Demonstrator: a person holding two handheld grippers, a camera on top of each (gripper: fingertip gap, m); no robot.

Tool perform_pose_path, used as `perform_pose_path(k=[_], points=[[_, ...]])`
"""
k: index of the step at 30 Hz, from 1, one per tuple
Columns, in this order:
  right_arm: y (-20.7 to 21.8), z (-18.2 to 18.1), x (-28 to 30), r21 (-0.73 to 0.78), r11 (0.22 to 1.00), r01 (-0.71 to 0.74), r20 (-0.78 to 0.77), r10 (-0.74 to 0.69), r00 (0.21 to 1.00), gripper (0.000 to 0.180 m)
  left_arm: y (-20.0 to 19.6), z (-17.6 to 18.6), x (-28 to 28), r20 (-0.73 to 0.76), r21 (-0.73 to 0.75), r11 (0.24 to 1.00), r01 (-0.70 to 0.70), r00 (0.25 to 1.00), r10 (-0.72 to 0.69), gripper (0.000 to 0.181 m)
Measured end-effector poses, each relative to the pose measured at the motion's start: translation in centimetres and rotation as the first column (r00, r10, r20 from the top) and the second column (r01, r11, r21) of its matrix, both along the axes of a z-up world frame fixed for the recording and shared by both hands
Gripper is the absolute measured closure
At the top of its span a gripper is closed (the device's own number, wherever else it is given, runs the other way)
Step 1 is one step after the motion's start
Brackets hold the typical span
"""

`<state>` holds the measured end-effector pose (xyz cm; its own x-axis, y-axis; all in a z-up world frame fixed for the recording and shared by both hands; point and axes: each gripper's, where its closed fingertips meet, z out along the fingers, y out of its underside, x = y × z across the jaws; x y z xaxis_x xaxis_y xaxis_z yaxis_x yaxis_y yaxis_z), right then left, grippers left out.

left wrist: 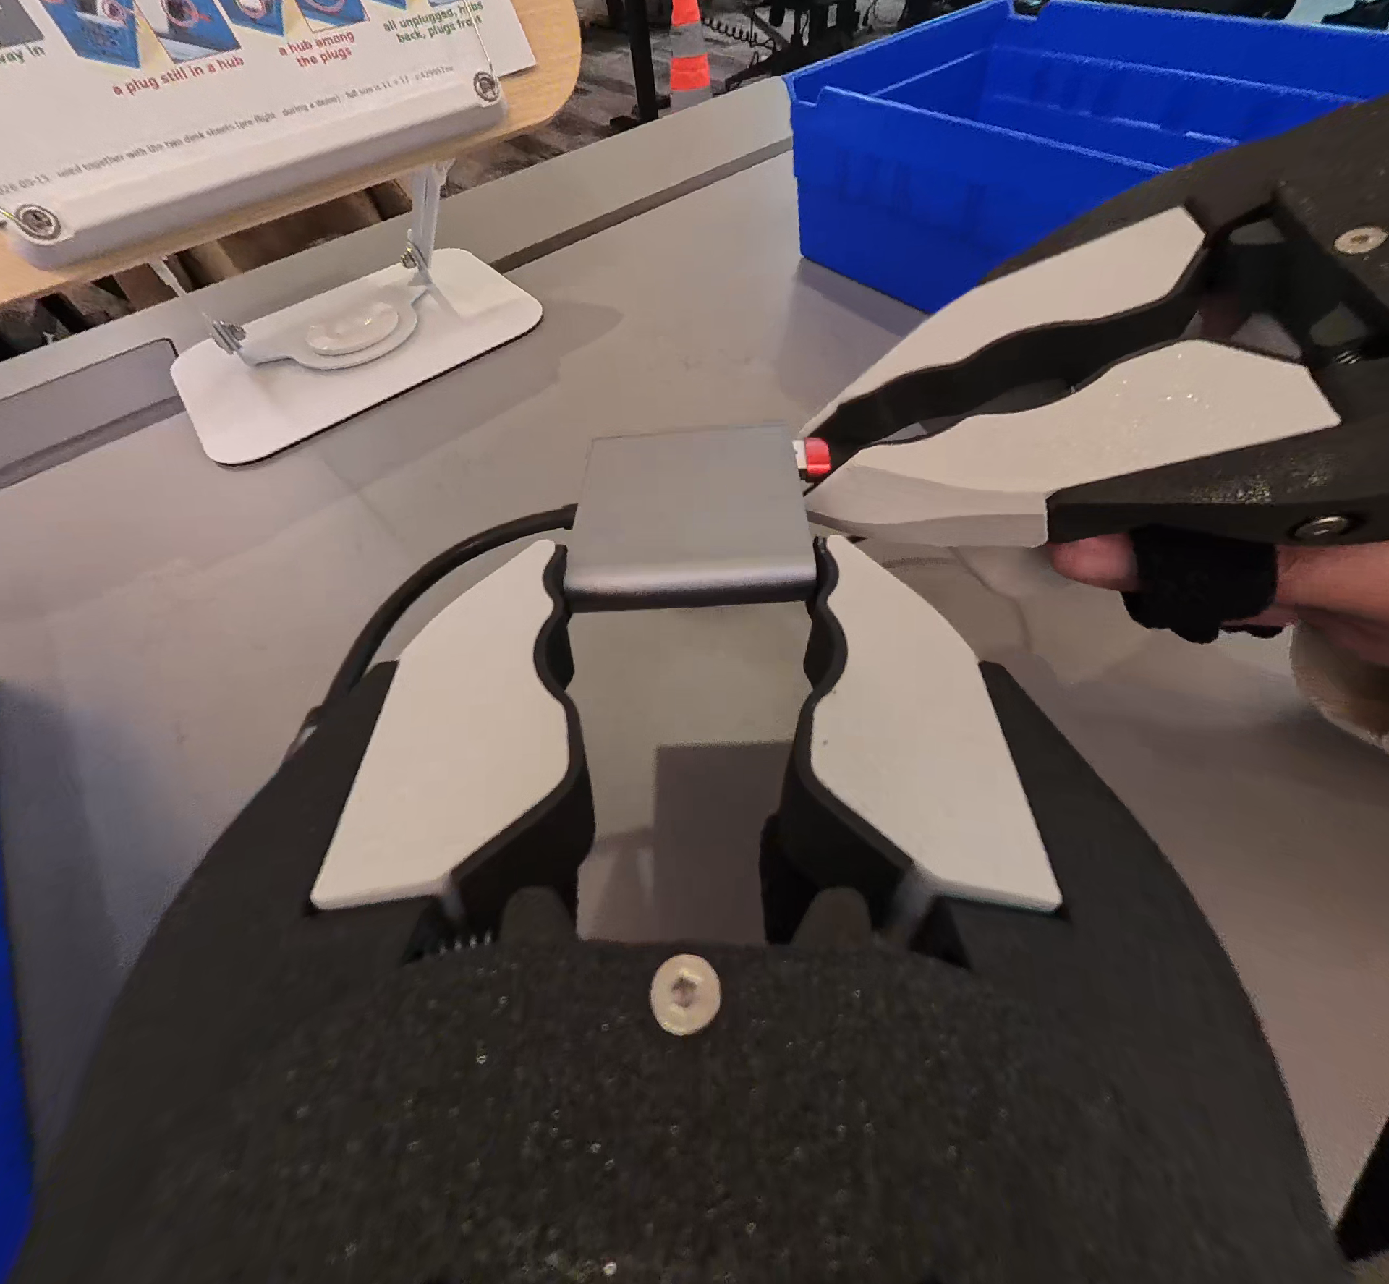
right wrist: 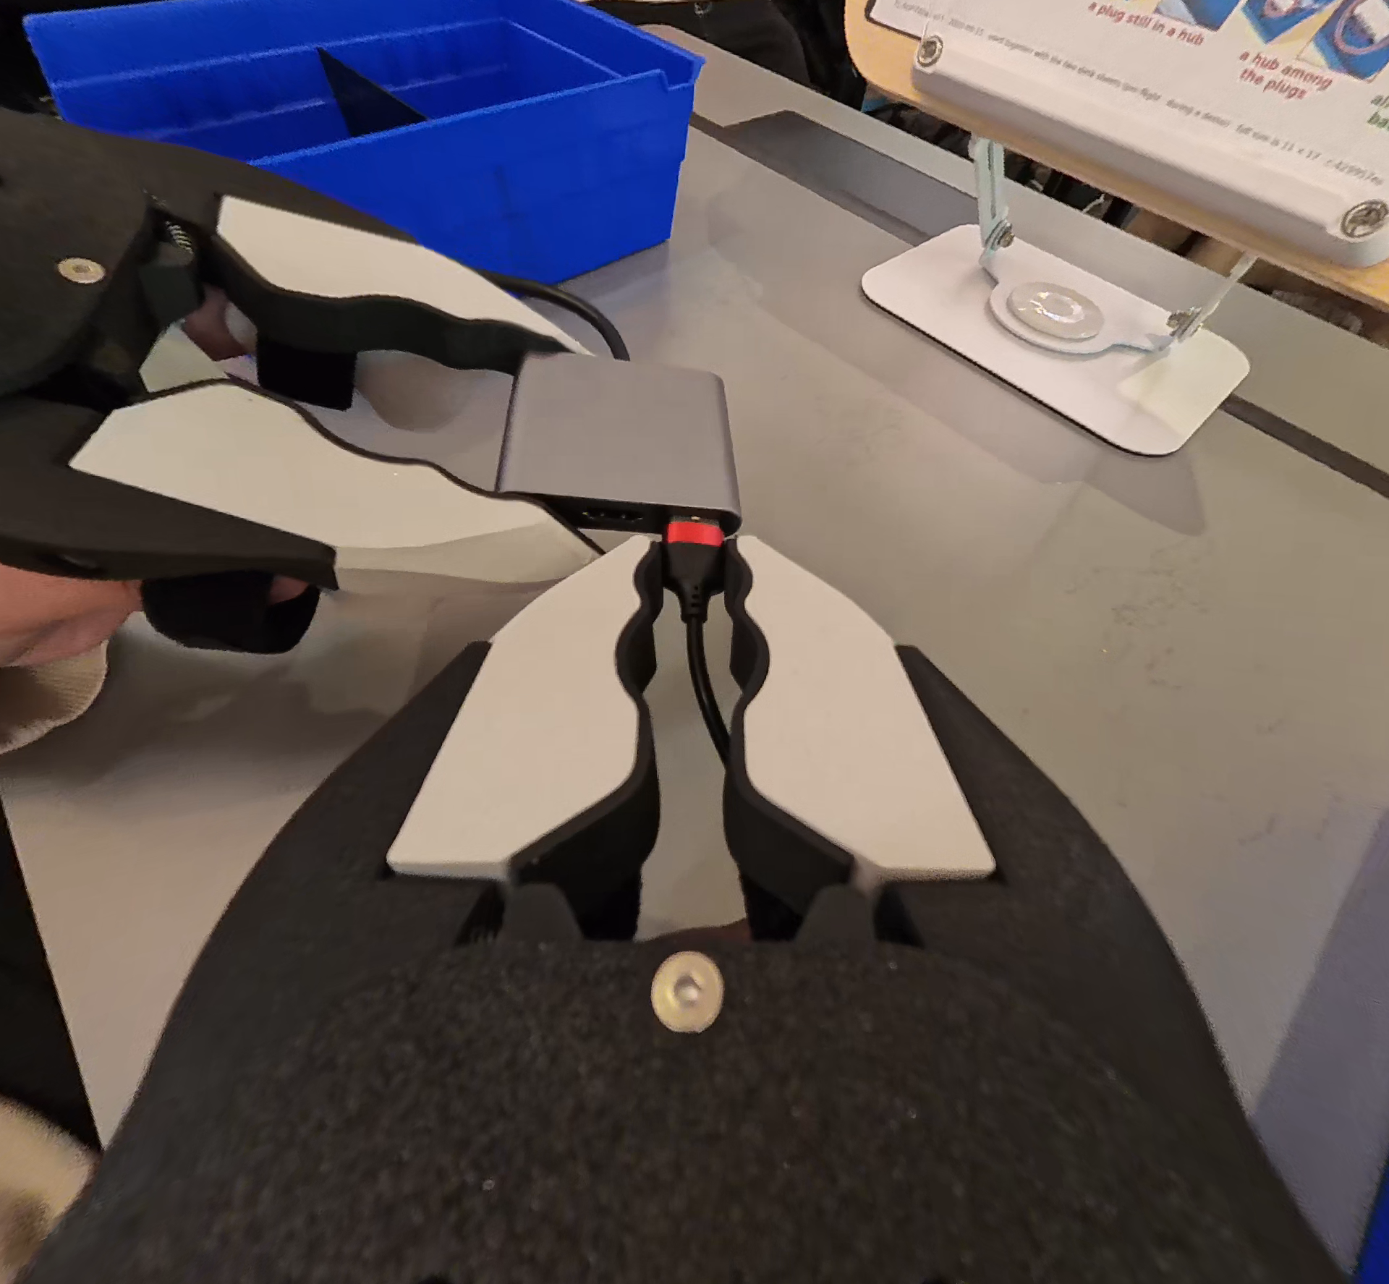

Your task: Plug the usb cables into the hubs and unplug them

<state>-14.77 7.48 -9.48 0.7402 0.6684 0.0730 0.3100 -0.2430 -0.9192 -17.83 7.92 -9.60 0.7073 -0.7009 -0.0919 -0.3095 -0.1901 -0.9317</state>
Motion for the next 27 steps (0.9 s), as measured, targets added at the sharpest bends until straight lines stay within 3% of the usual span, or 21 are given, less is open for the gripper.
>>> perform_pose_path(k=[6,8,9,11,14,16,20,27], points=[[0.2,-0.5,0.0,-0.043,0.999,-0.001,-0.033,-0.001,0.999,0.164,0.3,-0.2,0.0,0.006,-0.02,1.0,-0.007,1.0,0.007,0.12],[-0.1,-0.5,0.1,-0.049,0.999,-0.011,-0.045,0.009,0.999,0.165,2.7,0.3,-3.2,-0.037,0.079,0.98,-0.182,0.982,0.185,0.12],[-0.3,-0.5,0.4,-0.047,0.999,-0.004,-0.049,0.002,0.999,0.165,3.9,0.1,-4.8,-0.015,0.036,0.978,-0.203,0.979,0.204,0.12],[-0.4,-0.7,1.1,-0.042,0.999,0.003,-0.033,-0.005,0.999,0.165,3.5,0.9,-4.5,0.138,-0.07,0.993,-0.095,0.985,0.104,0.12],[0.1,-1.1,1.4,-0.048,0.999,0.007,-0.034,-0.009,0.999,0.165,1.5,2.2,-1.8,0.027,0.081,0.997,-0.001,1.0,-0.001,0.12],[0.4,-1.1,1.6,-0.026,0.999,0.027,-0.014,-0.027,1.0,0.165,2.2,1.6,-2.4,0.015,0.072,0.997,-0.028,1.0,0.027,0.12],[0.4,-1.8,1.7,0.035,0.999,0.031,0.044,-0.033,0.998,0.165,3.6,-0.1,-4.4,0.156,-0.034,0.999,-0.021,0.987,0.026,0.12],[0.5,-2.4,1.5,0.026,0.999,0.028,0.028,-0.029,0.999,0.165,3.2,0.2,-4.4,0.144,0.051,0.999,-0.014,0.99,0.007,0.12]])
